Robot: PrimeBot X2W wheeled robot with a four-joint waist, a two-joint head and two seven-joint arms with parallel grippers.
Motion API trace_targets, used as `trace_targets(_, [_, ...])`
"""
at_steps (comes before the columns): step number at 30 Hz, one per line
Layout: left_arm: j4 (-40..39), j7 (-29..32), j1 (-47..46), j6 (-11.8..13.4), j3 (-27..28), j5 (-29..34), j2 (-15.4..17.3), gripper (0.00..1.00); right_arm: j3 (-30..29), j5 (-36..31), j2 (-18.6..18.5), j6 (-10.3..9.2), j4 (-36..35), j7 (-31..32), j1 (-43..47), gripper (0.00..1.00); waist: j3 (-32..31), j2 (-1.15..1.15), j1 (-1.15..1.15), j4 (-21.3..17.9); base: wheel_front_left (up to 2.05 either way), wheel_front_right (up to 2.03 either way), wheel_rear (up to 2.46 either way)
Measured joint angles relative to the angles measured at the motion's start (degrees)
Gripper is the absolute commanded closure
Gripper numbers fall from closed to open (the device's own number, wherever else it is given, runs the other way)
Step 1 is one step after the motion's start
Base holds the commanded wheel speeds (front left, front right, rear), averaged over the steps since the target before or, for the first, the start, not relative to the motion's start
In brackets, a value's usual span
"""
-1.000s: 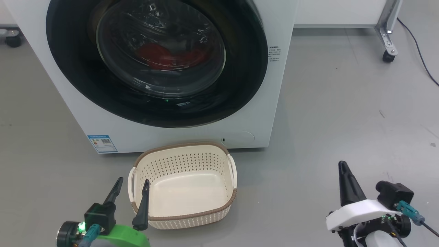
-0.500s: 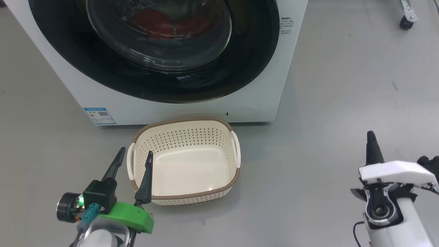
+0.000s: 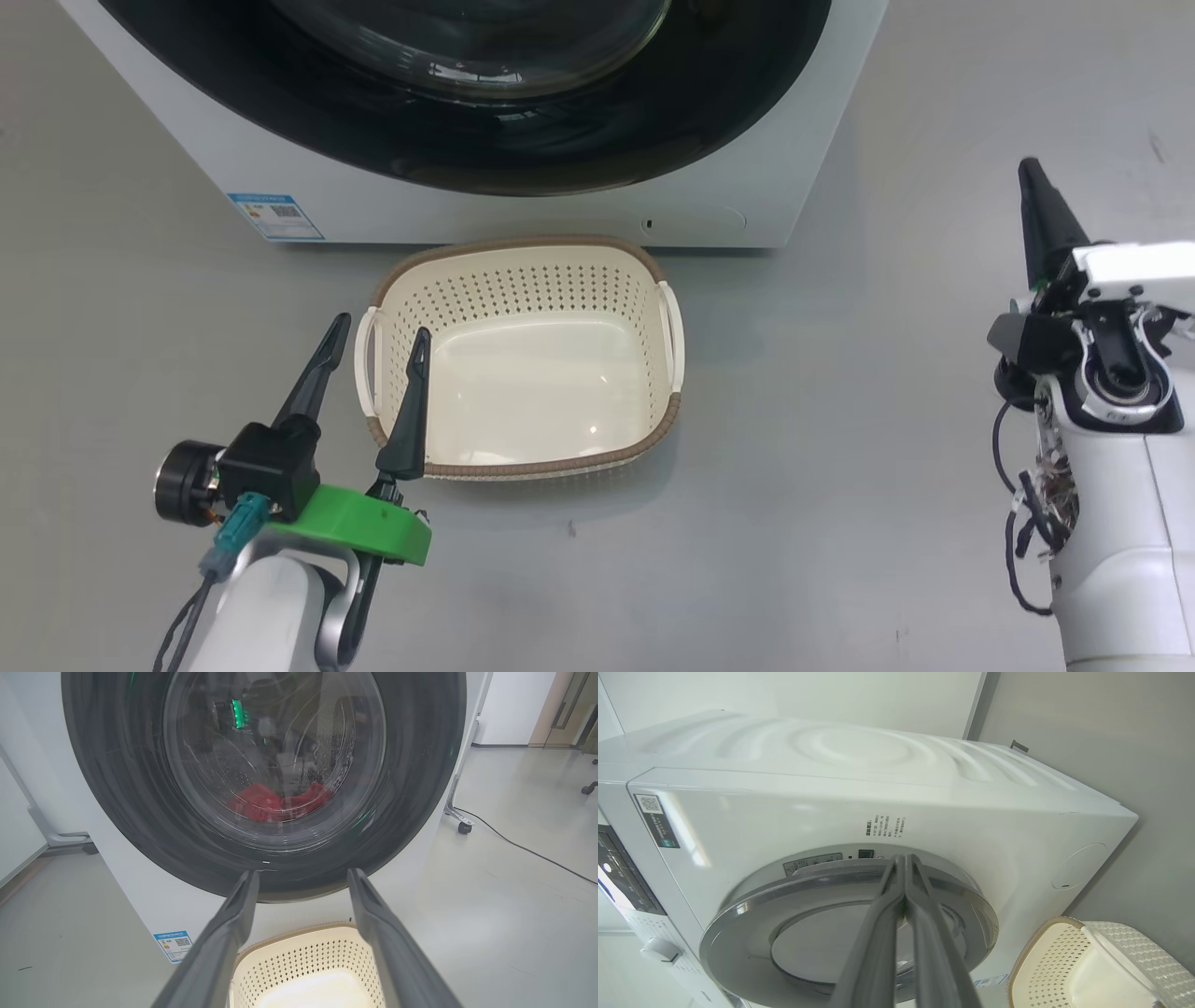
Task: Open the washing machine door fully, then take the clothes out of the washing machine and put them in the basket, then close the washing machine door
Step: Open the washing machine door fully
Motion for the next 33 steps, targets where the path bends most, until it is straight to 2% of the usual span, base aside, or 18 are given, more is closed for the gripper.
trace_targets(5, [-0.40, 0.00, -1.91, -0.49, -0.18, 0.11, -0.22, 0.00, -0.63, 2.63, -0.29, -1.70, 1.13, 4.26, -6.06, 1.00, 2.82, 0.00, 0.00, 0.89, 0.00, 0.00, 0.00])
trace_targets(9, [-0.46, 0.00, -3.23, -0.86, -0.57, 0.49, -0.36, 0.00, -0.46, 3.74, -1.92, -2.55, 1.72, 7.35, -10.56, 1.00, 4.84, 0.00, 0.00, 1.68, 0.00, 0.00, 0.00])
trace_targets(21, [-0.15, 0.00, -5.72, -1.88, -2.24, 0.52, -0.75, 0.00, 1.75, 3.80, -5.92, -4.50, 4.85, 14.36, -21.79, 1.00, 8.84, 0.00, 0.00, 4.74, 0.00, 0.00, 0.00])
trace_targets(33, [-0.27, 0.00, -7.85, -2.52, -3.88, 0.52, -1.01, 0.00, 4.91, 1.93, -9.39, -7.61, 7.43, 18.28, -31.72, 1.00, 11.67, 0.00, 0.00, 7.75, 0.00, 0.00, 0.00])
